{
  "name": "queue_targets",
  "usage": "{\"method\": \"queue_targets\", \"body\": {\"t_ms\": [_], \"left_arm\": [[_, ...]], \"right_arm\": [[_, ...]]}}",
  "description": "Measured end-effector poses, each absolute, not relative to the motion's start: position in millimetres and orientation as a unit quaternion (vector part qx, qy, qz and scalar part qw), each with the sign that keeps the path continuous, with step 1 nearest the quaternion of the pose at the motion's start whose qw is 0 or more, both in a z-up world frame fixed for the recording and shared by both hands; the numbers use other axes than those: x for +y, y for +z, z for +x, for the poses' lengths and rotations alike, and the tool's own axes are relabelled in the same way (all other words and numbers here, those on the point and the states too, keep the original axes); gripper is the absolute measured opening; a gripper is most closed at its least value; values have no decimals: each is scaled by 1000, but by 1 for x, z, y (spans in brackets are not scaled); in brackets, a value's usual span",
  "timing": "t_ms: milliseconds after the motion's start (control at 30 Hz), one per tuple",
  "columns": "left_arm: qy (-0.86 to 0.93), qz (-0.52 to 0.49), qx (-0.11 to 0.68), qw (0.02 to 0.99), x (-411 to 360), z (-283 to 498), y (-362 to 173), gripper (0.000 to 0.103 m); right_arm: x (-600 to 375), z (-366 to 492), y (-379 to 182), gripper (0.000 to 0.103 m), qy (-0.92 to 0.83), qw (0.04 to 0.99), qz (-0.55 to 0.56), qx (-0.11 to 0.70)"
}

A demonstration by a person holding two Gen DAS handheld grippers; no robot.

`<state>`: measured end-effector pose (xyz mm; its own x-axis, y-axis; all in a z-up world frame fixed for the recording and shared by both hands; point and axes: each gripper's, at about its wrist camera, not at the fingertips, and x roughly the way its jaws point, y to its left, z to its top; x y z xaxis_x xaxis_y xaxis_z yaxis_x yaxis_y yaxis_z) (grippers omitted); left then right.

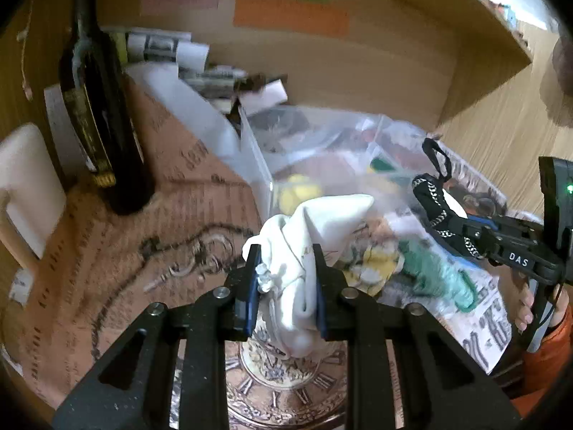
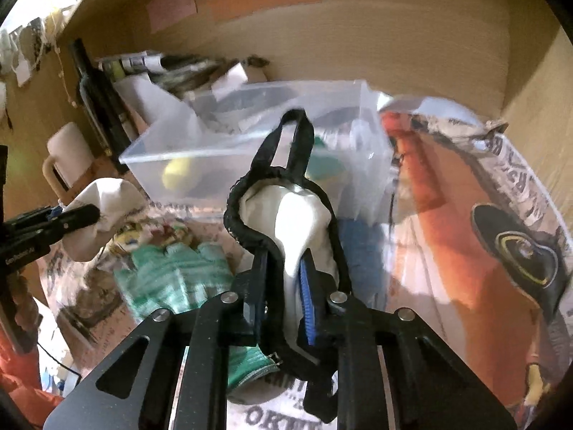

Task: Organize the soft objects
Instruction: 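Grasp the white cloth with the left gripper while the right grasps the black-strapped mask, then lower the white cloth and mask into the box and open both grippers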

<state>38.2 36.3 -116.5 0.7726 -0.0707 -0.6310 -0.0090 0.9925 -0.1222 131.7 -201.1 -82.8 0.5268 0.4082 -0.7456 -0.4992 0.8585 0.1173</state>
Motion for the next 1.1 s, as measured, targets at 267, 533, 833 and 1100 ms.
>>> {"method": "queue_targets", "body": {"t_ms": [267,533,833,1100], "left_arm": [[-20,-54,281,958,39,43,-75,25],[-28,-49,250,967,36,66,-50,25],[-38,-36,275,960,25,74,-71,25],[-40,-39,287,956,25,72,-83,25]], "right_arm": [[-208,121,-41,14,256,899,-55,352],[-205,128,-2,10,262,922,-49,280],[-206,132,-42,65,238,902,-91,349],[-217,144,-97,68,223,857,-117,449]]}}
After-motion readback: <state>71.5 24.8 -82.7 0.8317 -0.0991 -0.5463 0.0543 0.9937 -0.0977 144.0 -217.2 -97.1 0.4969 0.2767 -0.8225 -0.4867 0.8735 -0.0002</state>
